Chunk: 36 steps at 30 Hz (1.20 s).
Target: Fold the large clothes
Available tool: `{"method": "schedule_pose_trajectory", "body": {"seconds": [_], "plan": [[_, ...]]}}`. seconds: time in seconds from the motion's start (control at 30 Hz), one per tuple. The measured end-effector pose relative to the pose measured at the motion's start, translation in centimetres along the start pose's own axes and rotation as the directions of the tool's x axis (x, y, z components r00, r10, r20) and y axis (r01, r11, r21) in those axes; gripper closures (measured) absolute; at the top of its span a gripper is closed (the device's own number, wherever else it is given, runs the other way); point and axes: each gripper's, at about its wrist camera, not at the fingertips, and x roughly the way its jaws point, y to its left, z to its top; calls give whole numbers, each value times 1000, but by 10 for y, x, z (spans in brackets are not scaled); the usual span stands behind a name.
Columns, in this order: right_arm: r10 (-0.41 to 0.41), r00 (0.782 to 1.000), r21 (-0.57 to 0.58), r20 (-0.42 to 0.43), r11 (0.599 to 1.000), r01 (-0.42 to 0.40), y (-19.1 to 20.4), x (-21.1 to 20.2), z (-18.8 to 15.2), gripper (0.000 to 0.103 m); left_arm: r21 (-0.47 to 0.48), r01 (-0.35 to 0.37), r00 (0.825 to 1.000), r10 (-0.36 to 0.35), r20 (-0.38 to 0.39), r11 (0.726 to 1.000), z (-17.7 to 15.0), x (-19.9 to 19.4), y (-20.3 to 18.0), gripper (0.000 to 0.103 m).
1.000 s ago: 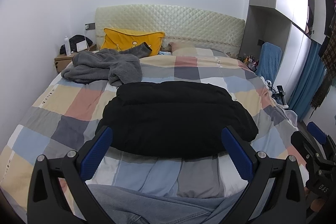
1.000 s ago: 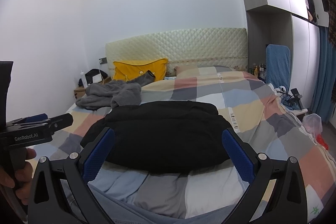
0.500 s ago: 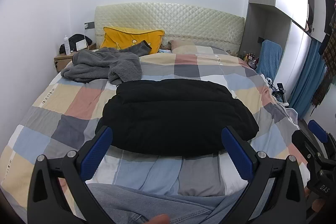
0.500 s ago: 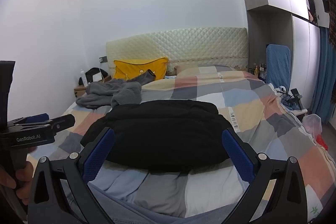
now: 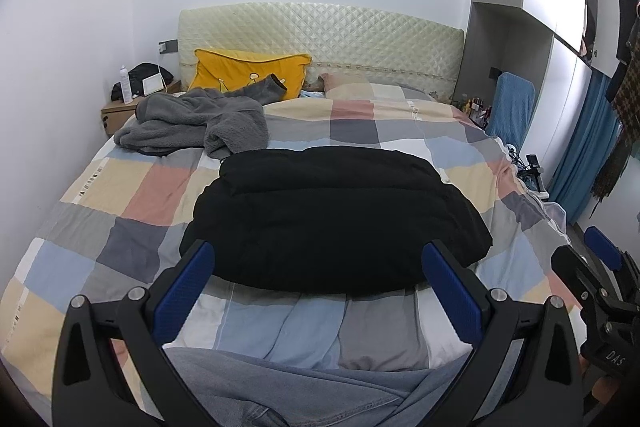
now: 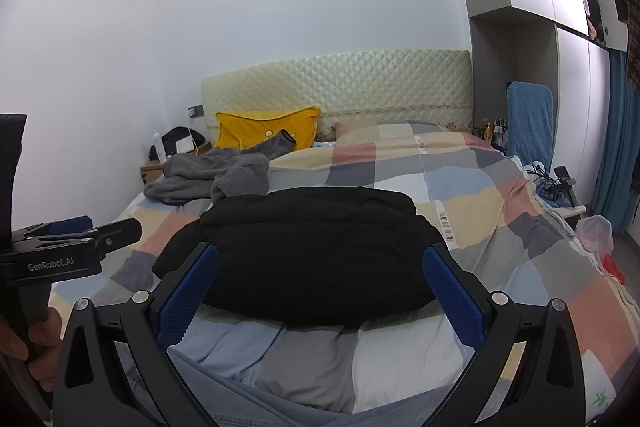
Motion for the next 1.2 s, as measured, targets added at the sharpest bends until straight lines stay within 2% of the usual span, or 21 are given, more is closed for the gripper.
{"method": "schedule_pose_trajectory", "body": {"seconds": [0.93, 1.2], "plan": [[4, 1000, -1, -2, 1000, -4, 0, 0, 1, 0, -3, 10, 1000, -10, -2, 1000, -1, 0, 0, 0], [5, 1000, -2, -2, 1000, -5, -1, 2, 3, 0, -5, -6, 1000, 6, 2, 1000, -2, -1, -4, 0]]}}
